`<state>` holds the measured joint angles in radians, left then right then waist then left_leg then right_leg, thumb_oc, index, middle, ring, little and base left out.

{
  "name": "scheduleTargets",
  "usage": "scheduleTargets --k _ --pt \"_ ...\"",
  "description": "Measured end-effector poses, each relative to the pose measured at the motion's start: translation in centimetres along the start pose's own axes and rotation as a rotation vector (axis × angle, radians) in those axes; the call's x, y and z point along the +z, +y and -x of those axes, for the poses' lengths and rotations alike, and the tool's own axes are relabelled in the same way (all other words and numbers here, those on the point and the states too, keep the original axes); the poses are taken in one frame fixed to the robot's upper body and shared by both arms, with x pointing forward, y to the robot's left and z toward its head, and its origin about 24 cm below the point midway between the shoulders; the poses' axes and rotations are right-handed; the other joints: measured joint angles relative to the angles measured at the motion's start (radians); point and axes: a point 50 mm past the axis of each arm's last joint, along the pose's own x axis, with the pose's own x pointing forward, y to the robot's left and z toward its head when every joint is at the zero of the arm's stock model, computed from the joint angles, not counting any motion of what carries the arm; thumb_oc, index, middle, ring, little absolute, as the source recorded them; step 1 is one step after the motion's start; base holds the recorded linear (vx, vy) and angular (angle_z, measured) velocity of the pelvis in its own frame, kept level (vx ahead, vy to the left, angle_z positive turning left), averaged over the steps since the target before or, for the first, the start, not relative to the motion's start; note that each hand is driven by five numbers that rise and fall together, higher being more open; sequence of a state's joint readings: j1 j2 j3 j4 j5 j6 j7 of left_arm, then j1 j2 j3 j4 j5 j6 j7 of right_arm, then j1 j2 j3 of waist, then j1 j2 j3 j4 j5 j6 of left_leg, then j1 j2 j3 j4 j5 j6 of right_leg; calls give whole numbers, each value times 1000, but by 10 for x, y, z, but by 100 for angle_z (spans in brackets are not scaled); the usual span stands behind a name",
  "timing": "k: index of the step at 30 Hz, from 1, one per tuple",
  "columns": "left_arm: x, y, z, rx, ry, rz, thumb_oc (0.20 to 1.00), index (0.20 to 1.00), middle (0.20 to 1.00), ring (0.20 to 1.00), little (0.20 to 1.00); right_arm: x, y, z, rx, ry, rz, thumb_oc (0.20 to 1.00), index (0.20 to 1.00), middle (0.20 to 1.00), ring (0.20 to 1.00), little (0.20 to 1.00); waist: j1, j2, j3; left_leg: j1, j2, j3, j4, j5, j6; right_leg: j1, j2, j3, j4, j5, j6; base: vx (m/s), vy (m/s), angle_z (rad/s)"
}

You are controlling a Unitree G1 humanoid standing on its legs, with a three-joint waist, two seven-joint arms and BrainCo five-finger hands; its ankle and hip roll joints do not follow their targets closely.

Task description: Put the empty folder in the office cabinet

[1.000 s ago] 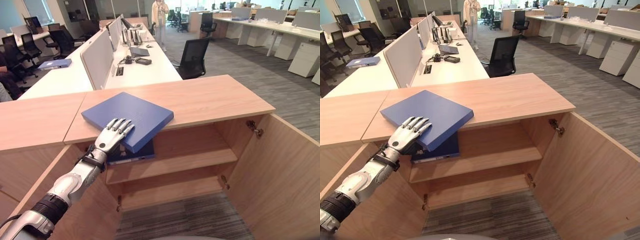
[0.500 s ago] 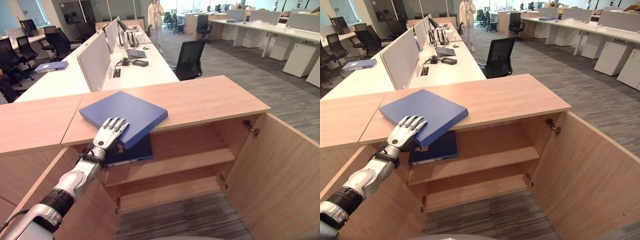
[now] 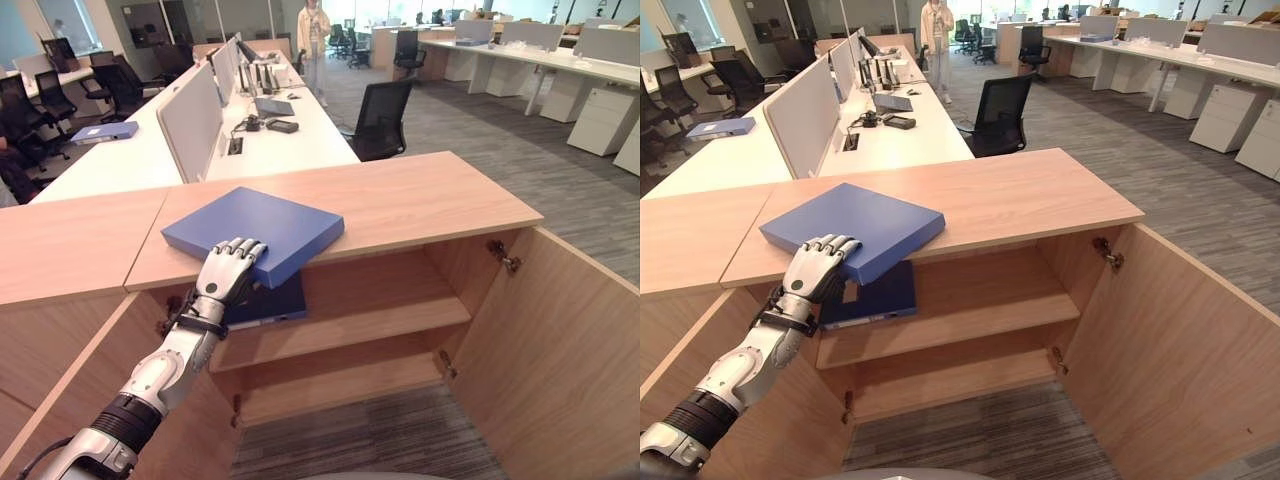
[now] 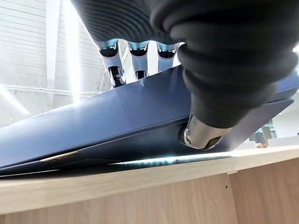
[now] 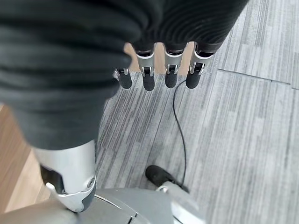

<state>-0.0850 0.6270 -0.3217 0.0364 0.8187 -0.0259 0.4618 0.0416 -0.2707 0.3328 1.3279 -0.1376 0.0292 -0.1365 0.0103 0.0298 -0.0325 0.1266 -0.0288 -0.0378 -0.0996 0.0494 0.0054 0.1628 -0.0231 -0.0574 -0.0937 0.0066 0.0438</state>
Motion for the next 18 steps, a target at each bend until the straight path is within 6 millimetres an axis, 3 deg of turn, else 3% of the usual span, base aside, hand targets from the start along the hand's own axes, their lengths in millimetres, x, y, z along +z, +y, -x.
scheduleTargets --k 3,5,9,10,12,13,15,18 --pt "31 33 32 187 94 492 200 200 200 200 200 -12 8 3 -5 8 -58 1000 1000 1000 1000 1000 29 -11 10 -8 -2 -18 0 -1 4 4 0 -16 0 -6 -1 -24 -15 18" --pt "36 51 31 138 16 740 200 200 200 200 200 -15 6 3 -4 16 -80 1000 1000 1000 1000 1000 60 -4 17 -19 -2 -43 0 1 -1 4 1 -41 0 -8 -2 -31 -11 32" --pt "45 73 27 29 -134 1209 200 200 200 200 200 -24 1 3 23 45 -96 1000 1000 1000 1000 1000 56 12 25 -20 -3 -44 0 1 -1 4 0 -40 0 -8 -1 -6 2 5" --pt "46 78 22 10 -167 1443 200 200 200 200 200 -26 2 3 39 60 -95 1000 1000 1000 1000 1000 55 17 26 -18 -3 -44 0 1 -1 6 0 -40 0 -8 -1 0 0 0" --pt "45 54 25 -101 -54 1670 200 200 200 200 200 -22 0 2 42 68 -88 1000 1000 1000 1000 1000 49 21 28 -18 -3 -44 0 1 -1 5 0 -39 0 -8 -1 0 0 0" --pt "46 31 30 -213 33 1744 200 200 200 200 200 -20 -1 2 38 66 -86 1000 1000 1000 1000 1000 43 21 31 -19 -3 -43 0 1 -1 4 1 -39 0 -8 -1 0 0 0" --pt "57 -22 63 -465 301 1868 200 200 200 200 200 -12 -4 0 36 46 -68 1000 1000 1000 1000 1000 21 23 39 -18 -2 -41 0 2 0 -4 2 -37 0 -7 -2 10 0 -4" --pt "56 -48 95 -589 520 1860 200 200 200 200 200 -11 -2 1 47 42 -48 1000 1000 1000 1000 1000 18 19 65 -15 0 -42 1 8 2 -2 4 -38 0 -9 -4 2 1 -1"
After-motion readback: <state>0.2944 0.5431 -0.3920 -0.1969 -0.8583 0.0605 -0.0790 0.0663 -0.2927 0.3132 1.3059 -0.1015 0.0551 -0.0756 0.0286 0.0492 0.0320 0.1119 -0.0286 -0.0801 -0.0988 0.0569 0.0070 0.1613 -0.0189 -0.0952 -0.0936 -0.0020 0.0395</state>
